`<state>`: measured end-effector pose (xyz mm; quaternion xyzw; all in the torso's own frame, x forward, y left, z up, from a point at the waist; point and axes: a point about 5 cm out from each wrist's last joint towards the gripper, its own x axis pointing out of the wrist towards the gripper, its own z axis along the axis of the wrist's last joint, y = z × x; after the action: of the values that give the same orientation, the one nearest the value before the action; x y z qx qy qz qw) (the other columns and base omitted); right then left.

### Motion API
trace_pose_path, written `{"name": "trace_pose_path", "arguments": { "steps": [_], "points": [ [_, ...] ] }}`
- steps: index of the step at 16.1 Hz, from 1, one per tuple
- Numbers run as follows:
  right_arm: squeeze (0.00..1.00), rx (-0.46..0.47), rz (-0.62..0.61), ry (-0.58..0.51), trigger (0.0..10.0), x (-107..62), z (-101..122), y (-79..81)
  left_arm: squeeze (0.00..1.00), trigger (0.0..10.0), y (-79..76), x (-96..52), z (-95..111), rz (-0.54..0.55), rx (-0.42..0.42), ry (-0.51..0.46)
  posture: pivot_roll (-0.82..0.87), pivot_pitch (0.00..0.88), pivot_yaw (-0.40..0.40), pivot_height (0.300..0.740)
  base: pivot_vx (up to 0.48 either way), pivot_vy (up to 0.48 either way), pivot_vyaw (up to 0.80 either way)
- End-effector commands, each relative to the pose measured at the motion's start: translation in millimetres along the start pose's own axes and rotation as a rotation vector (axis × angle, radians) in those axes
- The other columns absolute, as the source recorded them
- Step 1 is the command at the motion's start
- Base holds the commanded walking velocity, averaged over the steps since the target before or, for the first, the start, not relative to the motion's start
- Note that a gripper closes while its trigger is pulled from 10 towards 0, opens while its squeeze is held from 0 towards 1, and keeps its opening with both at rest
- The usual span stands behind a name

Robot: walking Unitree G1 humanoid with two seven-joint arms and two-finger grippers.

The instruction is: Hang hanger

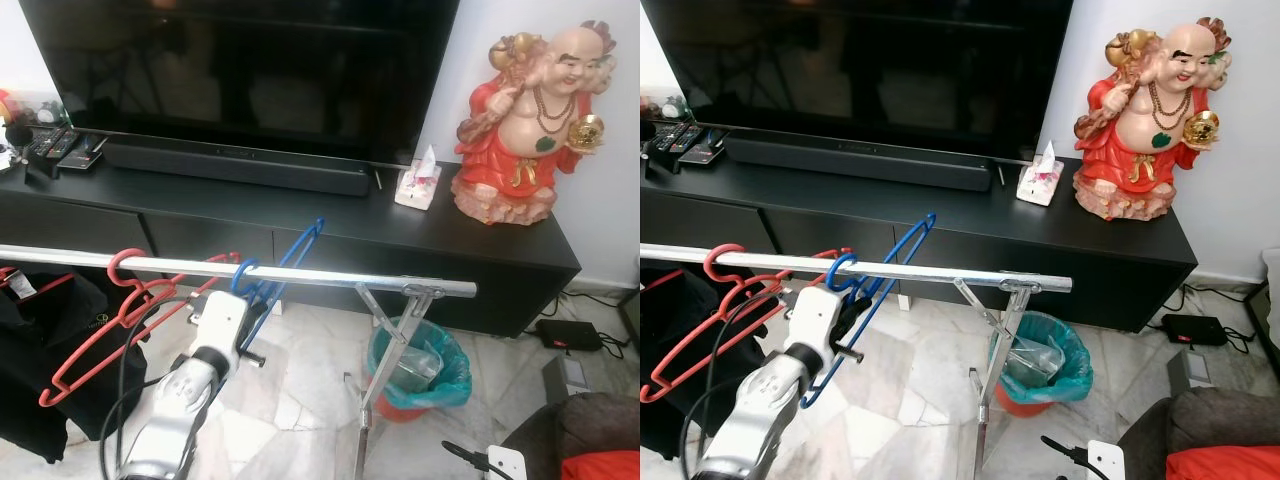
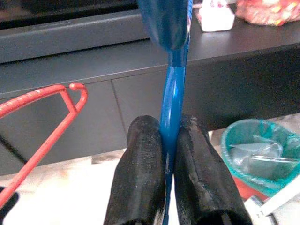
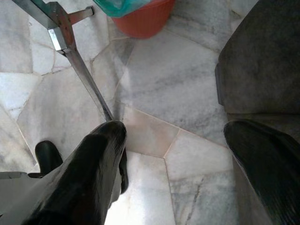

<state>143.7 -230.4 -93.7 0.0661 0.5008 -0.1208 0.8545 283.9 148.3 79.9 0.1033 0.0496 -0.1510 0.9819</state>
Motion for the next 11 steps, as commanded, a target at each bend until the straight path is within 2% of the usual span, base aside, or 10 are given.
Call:
{"name": "trace_pose_path", "arguments": {
  "steps": [1, 7, 10, 11],
  "points": [
    [0.00, 0.001, -0.006, 0.000, 10.0, -0.2, -1, -0.8, 0.00, 10.0, -2.4, 6.7, 2, 0.013, 0.044, 0.030, -0.04, 0.000, -0.057, 0.732, 0.000, 0.000, 0.00],
    [0.00, 0.004, -0.003, 0.000, 10.0, -0.1, -1, 0.3, 0.00, 10.0, -8.1, 23.3, 15, 0.093, 0.060, 0.068, -0.04, 0.000, -0.054, 0.732, 0.000, 0.000, 0.00],
    [0.00, 0.005, -0.004, 0.000, 10.0, -0.2, -1, 0.2, 0.00, 10.0, -12.5, 24.1, 10, 0.076, 0.110, 0.132, -0.04, 0.000, -0.052, 0.732, 0.000, 0.000, 0.00],
    [0.00, 0.003, -0.003, 0.002, 10.0, -0.2, -2, 0.3, 0.00, 10.0, -12.5, 21.7, 4, 0.071, 0.104, 0.177, -0.04, 0.000, -0.052, 0.732, 0.000, 0.000, 0.00]
  ]
}}
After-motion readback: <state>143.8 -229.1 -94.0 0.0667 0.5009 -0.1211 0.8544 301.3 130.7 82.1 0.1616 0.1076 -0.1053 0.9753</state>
